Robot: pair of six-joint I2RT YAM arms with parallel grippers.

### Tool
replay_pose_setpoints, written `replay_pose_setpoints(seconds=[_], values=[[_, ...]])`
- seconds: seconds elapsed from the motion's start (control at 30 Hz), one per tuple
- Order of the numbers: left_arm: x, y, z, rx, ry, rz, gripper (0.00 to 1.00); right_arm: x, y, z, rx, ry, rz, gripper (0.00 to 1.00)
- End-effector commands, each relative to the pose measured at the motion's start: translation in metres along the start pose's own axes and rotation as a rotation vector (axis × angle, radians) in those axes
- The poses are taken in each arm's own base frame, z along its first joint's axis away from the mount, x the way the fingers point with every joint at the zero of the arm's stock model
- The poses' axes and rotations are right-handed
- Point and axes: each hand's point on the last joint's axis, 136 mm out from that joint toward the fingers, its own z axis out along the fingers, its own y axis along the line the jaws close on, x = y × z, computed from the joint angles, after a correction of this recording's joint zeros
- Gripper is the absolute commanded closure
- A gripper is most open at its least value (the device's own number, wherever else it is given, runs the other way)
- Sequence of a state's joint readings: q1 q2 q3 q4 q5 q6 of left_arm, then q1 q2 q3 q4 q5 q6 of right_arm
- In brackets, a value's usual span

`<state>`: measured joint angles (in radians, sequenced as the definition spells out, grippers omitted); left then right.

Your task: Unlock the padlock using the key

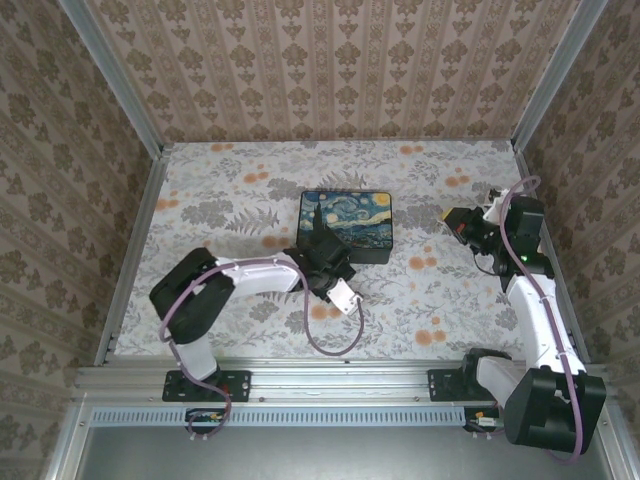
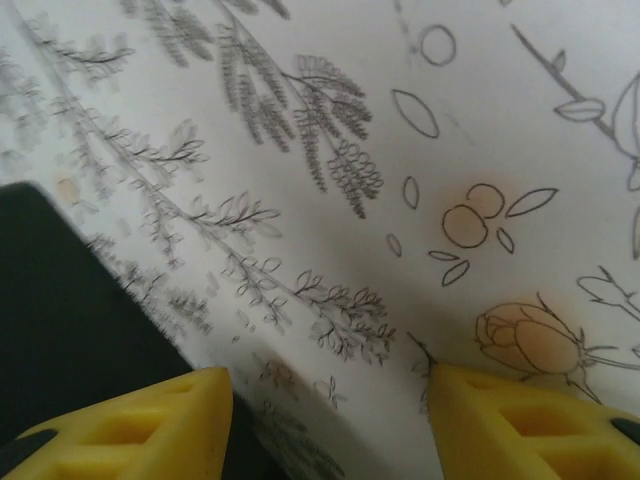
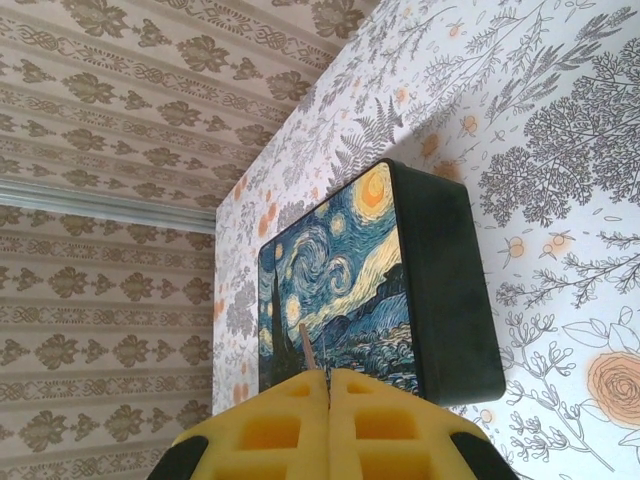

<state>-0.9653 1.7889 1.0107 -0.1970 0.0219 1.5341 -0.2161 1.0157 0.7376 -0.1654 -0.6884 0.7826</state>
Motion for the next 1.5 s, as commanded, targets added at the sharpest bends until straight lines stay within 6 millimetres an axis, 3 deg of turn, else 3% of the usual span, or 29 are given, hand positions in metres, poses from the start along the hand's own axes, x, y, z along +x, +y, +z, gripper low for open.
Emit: replay_pose_setpoints(seconds=[0.0,0.1,0.23,0.37,0.5,0.57,0.67,0.77,0.83,0.93,1.03,1.13,1.33,1.47], values=[[0.009,0.027,0.014,-0.079,0.044,0.179,0.45,0.006,0.007,-0.004,-0.035,0.018,0.013,1.0],[0.01,0.042,0.016,-0.125,0.046,0.154,0.46,0.01,0.008,-0.005,-0.047,0.03,0.02,1.0],[0.001,0.067,-0.009,-0.202,0.018,0.043,0.46,0.014,0.009,-0.006,-0.066,0.031,0.03,1.0],[0.004,0.084,-0.052,-0.237,-0.034,-0.205,0.46,0.032,0.011,0.004,-0.062,0.102,-0.008,1.0],[0.014,0.098,-0.112,-0.27,-0.195,-0.559,0.44,0.049,0.009,0.021,-0.048,0.151,-0.044,1.0],[0.033,0.105,-0.133,-0.305,-0.242,-0.789,0.43,0.056,0.012,0.029,-0.041,0.177,-0.072,1.0],[0.087,0.109,-0.148,-0.366,-0.163,-1.172,0.42,0.062,0.013,0.039,-0.014,0.189,-0.107,1.0],[0.147,0.089,-0.157,-0.333,0.025,-1.689,0.46,0.061,0.012,0.045,-0.009,0.185,-0.096,1.0],[0.152,0.066,-0.151,-0.28,0.028,-1.993,0.55,0.057,0.01,0.046,0.008,0.168,-0.102,1.0],[0.109,0.057,-0.144,-0.379,-0.036,-2.065,0.51,0.053,0.005,0.047,0.04,0.163,-0.112,1.0],[0.073,0.038,-0.139,-0.413,0.013,-2.159,0.47,0.051,0.005,0.047,0.05,0.174,-0.116,1.0],[0.052,0.018,-0.124,-0.457,0.077,-2.222,0.43,0.047,0.007,0.043,0.058,0.163,-0.127,1.0],[0.025,0.035,-0.066,-0.44,0.114,-2.206,0.41,0.04,0.017,0.031,0.04,0.136,-0.154,1.0],[0.016,0.044,-0.038,-0.429,0.179,-2.217,0.41,0.038,0.018,0.023,0.031,0.124,-0.15,1.0]])
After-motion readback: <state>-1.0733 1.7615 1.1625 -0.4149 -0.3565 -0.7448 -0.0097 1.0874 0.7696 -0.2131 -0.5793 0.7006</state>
